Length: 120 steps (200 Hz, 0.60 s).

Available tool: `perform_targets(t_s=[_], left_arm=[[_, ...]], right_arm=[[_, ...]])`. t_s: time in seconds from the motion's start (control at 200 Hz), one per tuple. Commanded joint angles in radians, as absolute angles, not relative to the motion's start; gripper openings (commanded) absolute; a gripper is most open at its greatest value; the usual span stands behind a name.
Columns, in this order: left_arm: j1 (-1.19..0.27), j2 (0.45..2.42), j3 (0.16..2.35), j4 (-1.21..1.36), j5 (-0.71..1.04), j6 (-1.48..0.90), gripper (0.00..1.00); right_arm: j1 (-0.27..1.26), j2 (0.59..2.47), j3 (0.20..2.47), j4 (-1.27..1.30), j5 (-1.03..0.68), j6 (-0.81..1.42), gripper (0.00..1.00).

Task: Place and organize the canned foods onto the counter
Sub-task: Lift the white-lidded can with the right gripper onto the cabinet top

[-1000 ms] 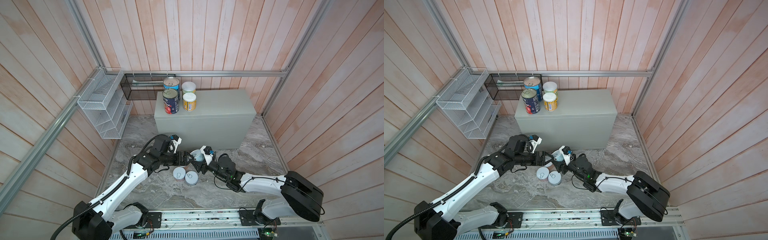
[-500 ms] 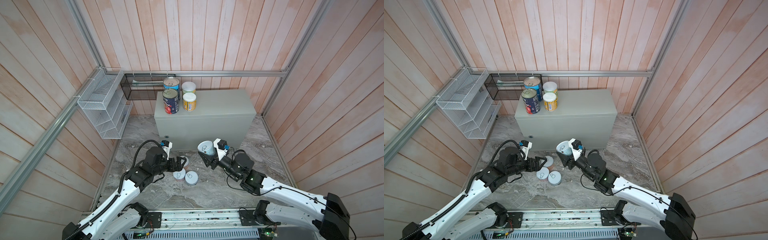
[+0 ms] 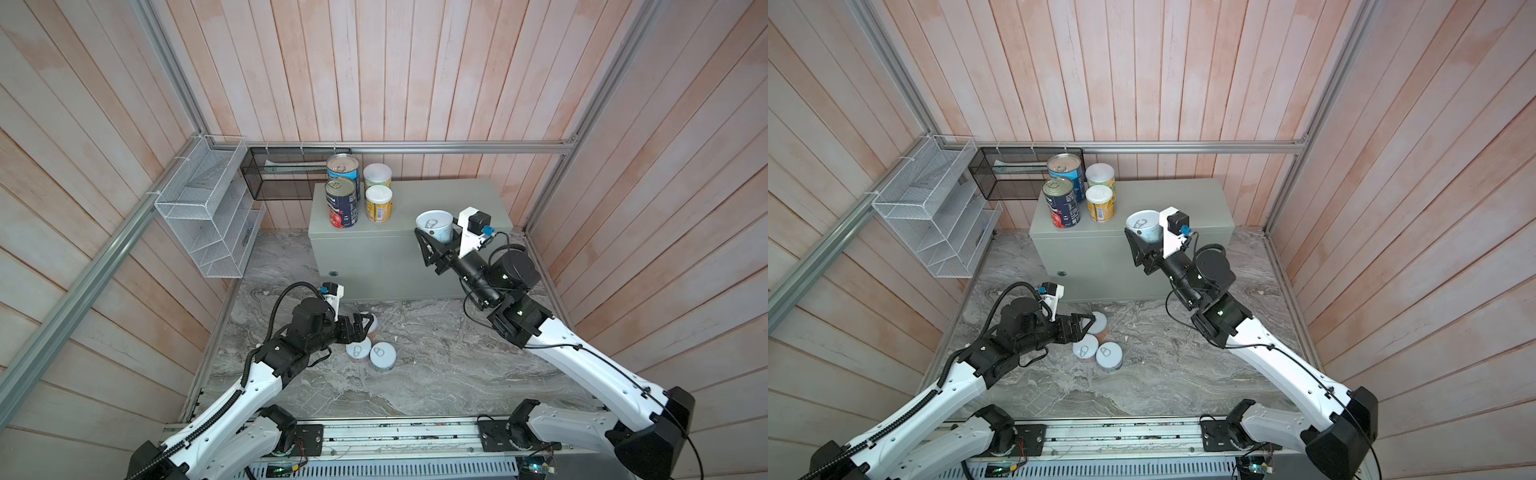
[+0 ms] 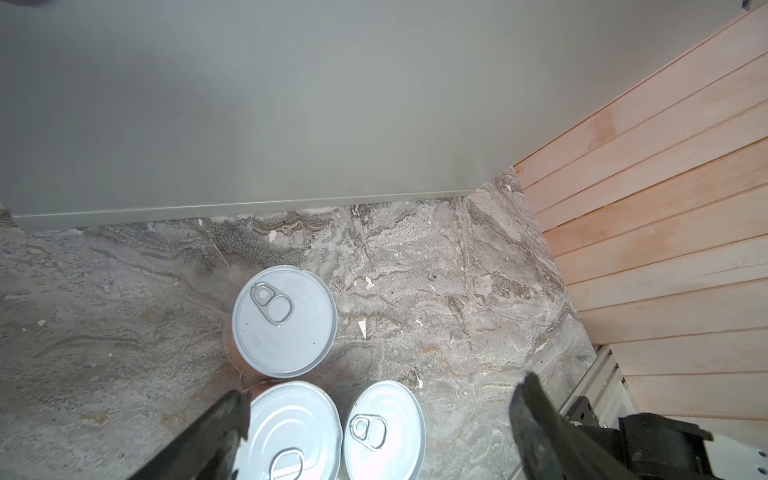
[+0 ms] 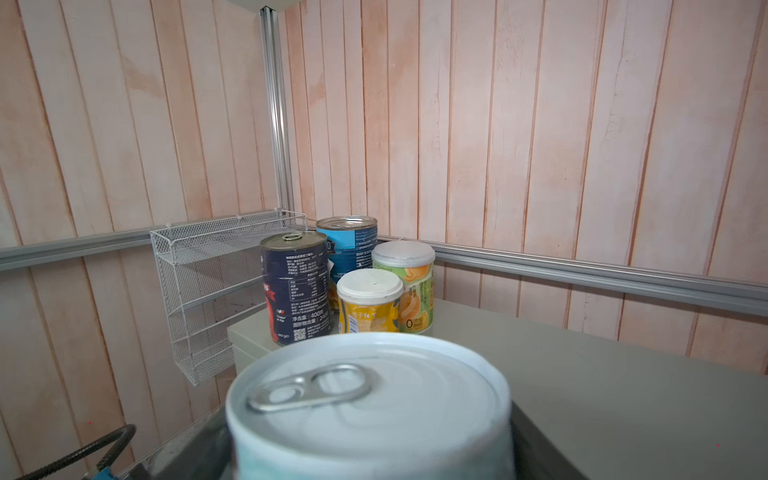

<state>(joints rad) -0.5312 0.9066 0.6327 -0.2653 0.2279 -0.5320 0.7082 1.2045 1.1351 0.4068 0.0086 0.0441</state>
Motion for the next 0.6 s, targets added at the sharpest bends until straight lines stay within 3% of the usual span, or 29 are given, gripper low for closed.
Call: perform_targets(t_s=[0.0, 0.595], left_arm=[[-0.529, 0.889, 0.612, -0.228, 0.232, -0.528, 1.00], [-0.529, 0.871, 0.595, -0.263, 0.199, -0.524, 1.00]], right_arm=[[0.675, 1.269, 1.239, 0.434, -0.053, 0.029, 0.53], [0.611, 1.615, 1.535, 0.505, -0.052, -0.069, 0.54]])
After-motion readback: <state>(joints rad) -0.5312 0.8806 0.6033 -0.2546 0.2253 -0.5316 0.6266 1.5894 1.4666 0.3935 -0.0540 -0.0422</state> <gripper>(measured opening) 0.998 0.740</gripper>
